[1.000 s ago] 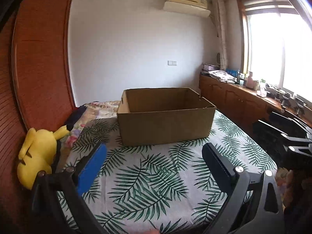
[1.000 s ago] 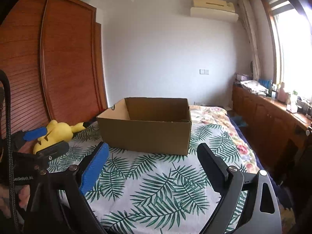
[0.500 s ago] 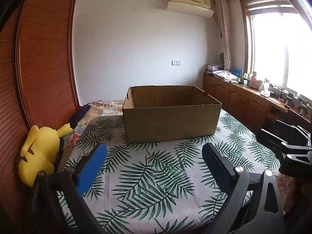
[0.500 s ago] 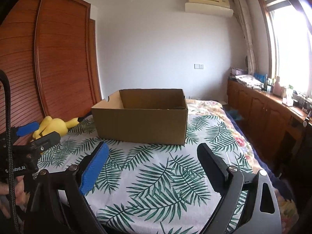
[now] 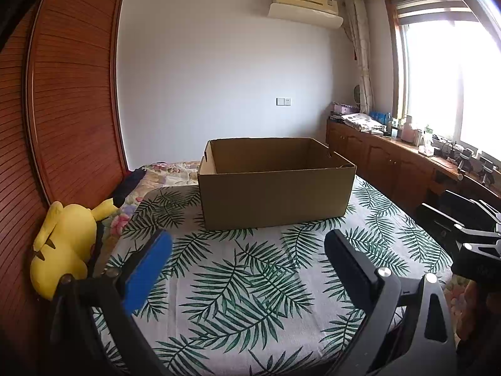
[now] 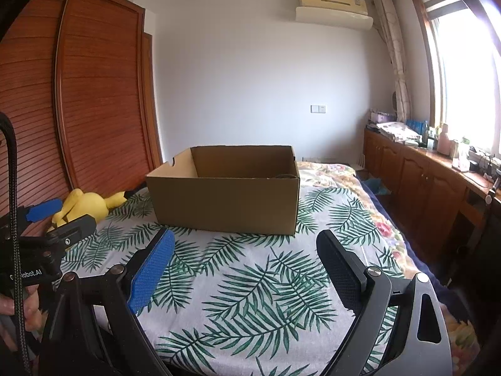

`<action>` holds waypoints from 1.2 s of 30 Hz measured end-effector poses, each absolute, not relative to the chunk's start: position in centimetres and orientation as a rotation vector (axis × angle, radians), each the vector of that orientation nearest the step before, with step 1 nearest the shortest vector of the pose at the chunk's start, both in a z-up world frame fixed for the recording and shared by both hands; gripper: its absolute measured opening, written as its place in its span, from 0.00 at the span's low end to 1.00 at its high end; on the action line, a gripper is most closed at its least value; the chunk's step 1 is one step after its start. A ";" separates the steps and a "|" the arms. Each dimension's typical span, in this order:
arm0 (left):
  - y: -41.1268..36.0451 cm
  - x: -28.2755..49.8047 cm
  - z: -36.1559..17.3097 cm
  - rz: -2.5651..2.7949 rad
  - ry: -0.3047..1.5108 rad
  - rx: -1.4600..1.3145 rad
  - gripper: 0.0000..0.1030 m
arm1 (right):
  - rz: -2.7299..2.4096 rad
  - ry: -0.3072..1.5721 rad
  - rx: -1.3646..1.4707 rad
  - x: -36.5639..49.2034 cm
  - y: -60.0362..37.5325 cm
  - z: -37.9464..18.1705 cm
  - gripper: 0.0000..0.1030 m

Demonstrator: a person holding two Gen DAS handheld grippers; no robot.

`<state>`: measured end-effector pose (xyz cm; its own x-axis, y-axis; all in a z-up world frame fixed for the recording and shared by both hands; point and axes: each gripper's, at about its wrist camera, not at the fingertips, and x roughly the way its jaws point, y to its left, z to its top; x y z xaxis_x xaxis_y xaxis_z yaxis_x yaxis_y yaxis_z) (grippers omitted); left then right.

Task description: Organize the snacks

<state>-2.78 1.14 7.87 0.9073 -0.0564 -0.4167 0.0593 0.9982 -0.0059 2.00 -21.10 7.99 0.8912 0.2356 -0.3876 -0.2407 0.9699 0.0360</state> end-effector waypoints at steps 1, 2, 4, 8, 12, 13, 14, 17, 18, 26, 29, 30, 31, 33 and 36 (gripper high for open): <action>1.1 -2.8 7.9 -0.059 0.429 0.009 0.96 | 0.247 0.401 -0.013 2.0 -21.1 8.0 0.91; 1.2 -2.8 7.9 -0.058 0.428 0.009 0.96 | 0.246 0.401 -0.012 2.0 -21.1 8.0 0.91; 1.1 -2.9 7.9 -0.058 0.426 0.009 0.96 | 0.247 0.400 -0.012 2.0 -21.1 8.1 0.91; 1.3 -2.9 8.0 -0.058 0.426 0.006 0.96 | 0.247 0.400 -0.012 2.0 -21.2 8.1 0.91; 1.3 -2.8 8.1 -0.059 0.425 0.006 0.96 | 0.246 0.399 -0.013 1.9 -21.2 8.1 0.91; 1.3 -2.8 8.1 -0.059 0.426 0.006 0.96 | 0.245 0.398 -0.014 1.9 -21.2 8.1 0.91; 1.3 -2.9 8.1 -0.058 0.425 0.005 0.96 | 0.244 0.398 -0.014 1.9 -21.2 8.1 0.91; 1.3 -2.9 8.2 -0.057 0.421 0.008 0.96 | 0.244 0.400 -0.014 1.9 -21.2 8.1 0.91; 1.3 -2.9 8.2 -0.057 0.421 0.008 0.96 | 0.244 0.401 -0.011 1.8 -21.3 8.2 0.91; 1.5 -3.0 8.5 -0.059 0.416 0.003 0.96 | 0.245 0.392 -0.014 1.8 -21.0 8.4 0.91; 1.4 -3.0 8.5 -0.058 0.416 0.005 0.96 | 0.244 0.392 -0.015 1.8 -20.9 8.4 0.91; 1.5 -3.0 8.5 -0.059 0.416 0.004 0.96 | 0.244 0.393 -0.015 1.8 -20.9 8.4 0.91; 1.4 -3.0 8.5 -0.059 0.416 0.005 0.96 | 0.243 0.392 -0.015 1.8 -20.9 8.3 0.91; 1.4 -3.0 8.5 -0.059 0.415 0.006 0.96 | 0.245 0.393 -0.014 1.8 -20.9 8.3 0.91; 1.4 -3.1 8.6 -0.058 0.414 0.006 0.96 | 0.244 0.392 -0.014 1.8 -20.9 8.3 0.91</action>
